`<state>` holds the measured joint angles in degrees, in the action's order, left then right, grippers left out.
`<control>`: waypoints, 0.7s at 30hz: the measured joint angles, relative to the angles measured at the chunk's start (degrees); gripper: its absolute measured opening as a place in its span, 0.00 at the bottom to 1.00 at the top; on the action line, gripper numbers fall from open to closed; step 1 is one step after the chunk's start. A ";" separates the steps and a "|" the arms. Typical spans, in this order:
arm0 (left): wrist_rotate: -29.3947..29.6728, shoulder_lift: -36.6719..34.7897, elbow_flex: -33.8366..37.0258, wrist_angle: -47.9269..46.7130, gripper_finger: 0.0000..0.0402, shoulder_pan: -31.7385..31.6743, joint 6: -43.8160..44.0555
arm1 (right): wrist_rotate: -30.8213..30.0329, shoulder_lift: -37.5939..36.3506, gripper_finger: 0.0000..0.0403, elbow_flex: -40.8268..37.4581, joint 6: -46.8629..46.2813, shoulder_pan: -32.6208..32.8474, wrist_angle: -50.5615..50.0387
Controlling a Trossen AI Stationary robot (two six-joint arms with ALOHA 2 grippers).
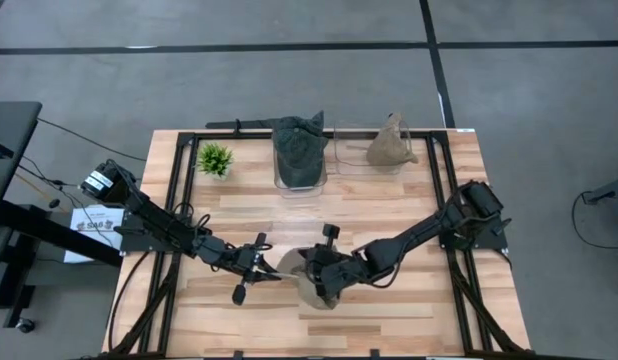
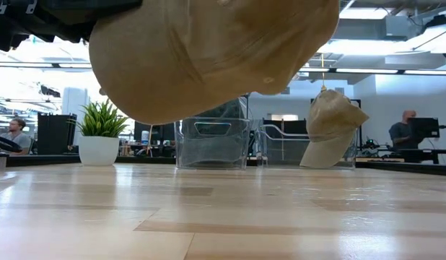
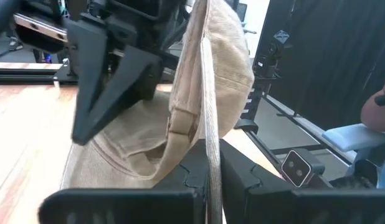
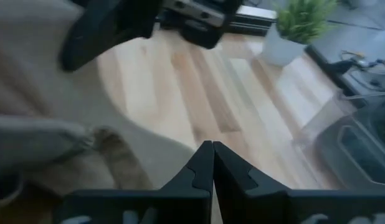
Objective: Pick & Place hat
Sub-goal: Put the brown cap into the right transparent bin
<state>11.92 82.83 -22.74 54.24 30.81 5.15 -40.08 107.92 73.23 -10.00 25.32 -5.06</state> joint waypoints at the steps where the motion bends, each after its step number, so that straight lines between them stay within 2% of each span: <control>1: 0.00 0.00 -0.01 -0.06 0.05 -0.02 0.00 | -0.34 0.00 0.00 0.00 -0.04 -0.31 0.19; 8: -0.17 -0.02 0.00 -0.06 0.05 0.00 0.00 | 1.45 1.19 0.00 -0.08 -2.01 -2.37 0.44; 15: -0.35 -0.01 0.00 0.03 0.05 0.00 0.00 | -3.42 0.66 0.00 0.00 0.01 -2.49 0.57; 21: -0.39 0.00 0.00 0.02 0.05 0.00 0.00 | -3.48 0.70 0.00 0.00 3.13 -2.17 0.31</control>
<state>11.53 82.83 -22.74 54.26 30.81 5.15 -43.57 108.62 73.23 -6.87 23.14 -4.75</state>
